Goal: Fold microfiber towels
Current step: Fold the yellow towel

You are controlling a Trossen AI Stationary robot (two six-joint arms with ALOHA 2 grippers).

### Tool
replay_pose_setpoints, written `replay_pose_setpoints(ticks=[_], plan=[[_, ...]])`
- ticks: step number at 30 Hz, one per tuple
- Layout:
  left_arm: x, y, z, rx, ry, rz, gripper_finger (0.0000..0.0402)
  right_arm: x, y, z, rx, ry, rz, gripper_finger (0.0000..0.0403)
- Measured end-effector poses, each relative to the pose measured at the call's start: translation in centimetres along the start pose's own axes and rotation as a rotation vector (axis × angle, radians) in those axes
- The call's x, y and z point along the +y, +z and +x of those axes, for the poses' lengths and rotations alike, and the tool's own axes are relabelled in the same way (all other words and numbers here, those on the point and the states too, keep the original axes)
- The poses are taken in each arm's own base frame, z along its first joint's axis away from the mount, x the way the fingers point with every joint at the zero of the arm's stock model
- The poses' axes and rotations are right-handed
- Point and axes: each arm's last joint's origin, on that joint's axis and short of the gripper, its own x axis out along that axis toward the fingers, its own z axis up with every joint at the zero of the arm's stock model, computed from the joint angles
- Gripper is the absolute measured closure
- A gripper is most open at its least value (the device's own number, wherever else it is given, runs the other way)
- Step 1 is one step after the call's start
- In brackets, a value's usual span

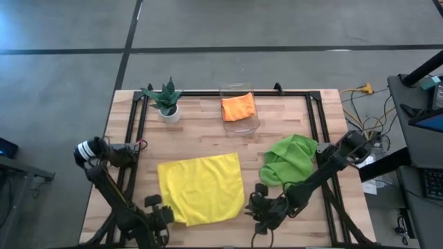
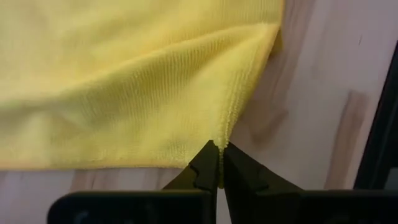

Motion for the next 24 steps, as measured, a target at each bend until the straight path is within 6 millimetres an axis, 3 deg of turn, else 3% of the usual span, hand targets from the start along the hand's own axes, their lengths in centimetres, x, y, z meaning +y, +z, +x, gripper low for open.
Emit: replay_pose_setpoints(ticks=[9, 14, 18, 24], plan=[[0.9, 2.3, -0.2, -0.069, -0.057, -0.096, 0.0401, 1.6, 0.1, 2.7, 0.014, -0.020, -0.164, 0.0256], [0.7, 2.9, 0.0, -0.089, -0.095, -0.127, 0.0401, 1.5, -1.2, 5.6, 0.075, -0.073, -0.236, 0.0261], [0.5, 3.0, 0.0, -0.094, -0.112, -0.135, 0.0401, 1.6, -1.1, 6.9, 0.084, -0.098, -0.239, 0.0274], [0.5, 3.0, 0.0, -0.090, -0.116, -0.136, 0.0401, 1.4, 0.0, 6.3, 0.056, -0.186, -0.287, 0.0292]])
